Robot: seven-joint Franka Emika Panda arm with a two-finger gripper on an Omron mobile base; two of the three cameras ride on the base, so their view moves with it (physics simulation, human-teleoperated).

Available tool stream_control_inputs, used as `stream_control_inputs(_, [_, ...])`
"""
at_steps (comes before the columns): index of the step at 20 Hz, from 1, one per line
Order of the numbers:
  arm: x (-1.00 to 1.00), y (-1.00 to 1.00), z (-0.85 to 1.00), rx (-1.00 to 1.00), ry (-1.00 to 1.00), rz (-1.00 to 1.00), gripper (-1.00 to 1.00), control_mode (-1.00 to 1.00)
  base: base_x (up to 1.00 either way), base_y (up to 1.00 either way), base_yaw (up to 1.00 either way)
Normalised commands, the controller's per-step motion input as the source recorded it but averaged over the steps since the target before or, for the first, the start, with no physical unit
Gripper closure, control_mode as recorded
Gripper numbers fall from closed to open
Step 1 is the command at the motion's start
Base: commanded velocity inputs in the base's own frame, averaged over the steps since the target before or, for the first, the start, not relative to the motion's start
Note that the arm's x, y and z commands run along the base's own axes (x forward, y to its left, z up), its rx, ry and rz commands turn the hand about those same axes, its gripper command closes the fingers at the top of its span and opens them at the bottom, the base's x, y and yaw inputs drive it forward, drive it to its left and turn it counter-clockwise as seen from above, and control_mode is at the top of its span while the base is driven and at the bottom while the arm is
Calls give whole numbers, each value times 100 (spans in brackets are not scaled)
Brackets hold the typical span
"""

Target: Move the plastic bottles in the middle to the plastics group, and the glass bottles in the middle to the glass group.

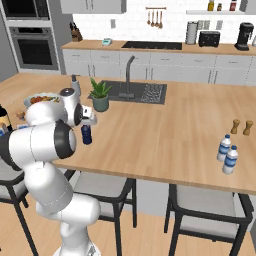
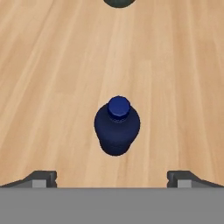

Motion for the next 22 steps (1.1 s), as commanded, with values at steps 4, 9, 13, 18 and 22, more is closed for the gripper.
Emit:
stream_control_inputs(4, [8, -8, 0, 0, 0, 0, -100, -100, 0, 0, 0])
stream_control_inputs(9, [17, -4, -2, 0, 0, 0, -100, -100, 0, 0, 0])
stream_control_inputs(13, [12, 0, -1, 0, 0, 0, -100, -100, 0, 0, 0])
stream_control_inputs(18, [1, 0, -8, 0, 0, 0, -100, -100, 0, 0, 0])
stream_control_inputs(22, [0, 0, -13, 0, 0, 0, -100, -100, 0, 0, 0])
